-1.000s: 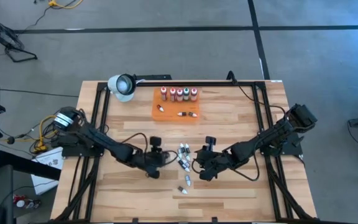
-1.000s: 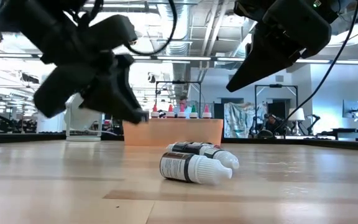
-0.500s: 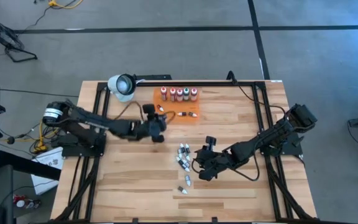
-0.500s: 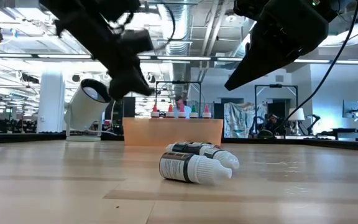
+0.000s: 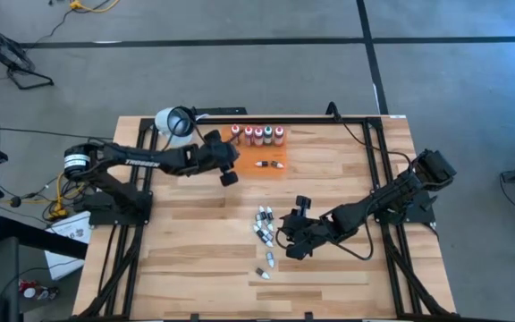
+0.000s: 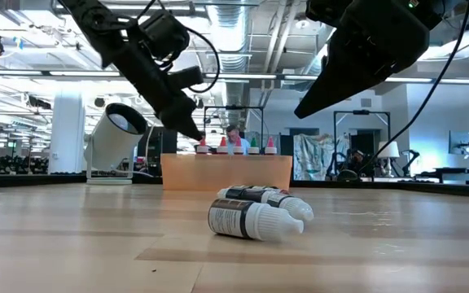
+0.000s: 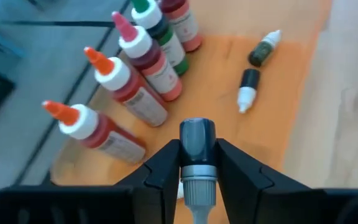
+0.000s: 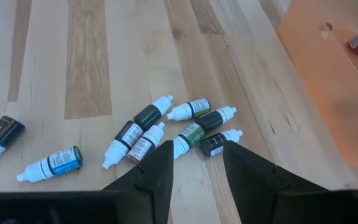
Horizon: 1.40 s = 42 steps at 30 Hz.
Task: Pick & Place food coloring
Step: Put the small purple food coloring bottle into the orange bin, then put the small black food coloring bottle into the orange bin
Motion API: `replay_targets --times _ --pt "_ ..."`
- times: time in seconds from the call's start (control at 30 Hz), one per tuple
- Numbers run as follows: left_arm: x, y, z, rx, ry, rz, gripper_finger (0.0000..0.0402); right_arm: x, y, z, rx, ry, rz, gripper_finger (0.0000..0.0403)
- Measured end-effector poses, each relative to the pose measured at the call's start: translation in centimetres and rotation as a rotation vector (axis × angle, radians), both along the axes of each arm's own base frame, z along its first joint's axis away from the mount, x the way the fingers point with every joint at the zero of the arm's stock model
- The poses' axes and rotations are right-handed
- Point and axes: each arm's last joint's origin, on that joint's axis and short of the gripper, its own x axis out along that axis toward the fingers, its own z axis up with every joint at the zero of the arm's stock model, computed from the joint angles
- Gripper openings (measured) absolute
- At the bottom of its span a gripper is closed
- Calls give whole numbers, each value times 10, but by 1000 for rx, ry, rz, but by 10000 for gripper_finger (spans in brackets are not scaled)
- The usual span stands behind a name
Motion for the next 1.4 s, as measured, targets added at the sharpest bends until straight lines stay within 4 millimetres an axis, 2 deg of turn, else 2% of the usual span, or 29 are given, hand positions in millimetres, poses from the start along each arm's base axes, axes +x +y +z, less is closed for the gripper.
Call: replay_targets --times 0.33,0.7,0.97,1.07,1.27,1.4 --pt "3 3 5 -34 -92 6 92 1 -2 0 0 0 -7 131" --pt "3 3 5 -32 -94 6 141 1 -2 0 0 0 -7 131" --pt "5 4 8 -19 -127 2 146 1 -2 0 -2 0 -6 131" --pt "6 3 9 -69 -160 -8 146 2 -5 0 -17 5 -2 131" --pt "8 -5 7 -231 -186 -168 146 6 -14 0 -19 6 -30 131" --pt "11 -16 6 -318 -193 -285 146 11 -19 2 -1 -30 -50 131"
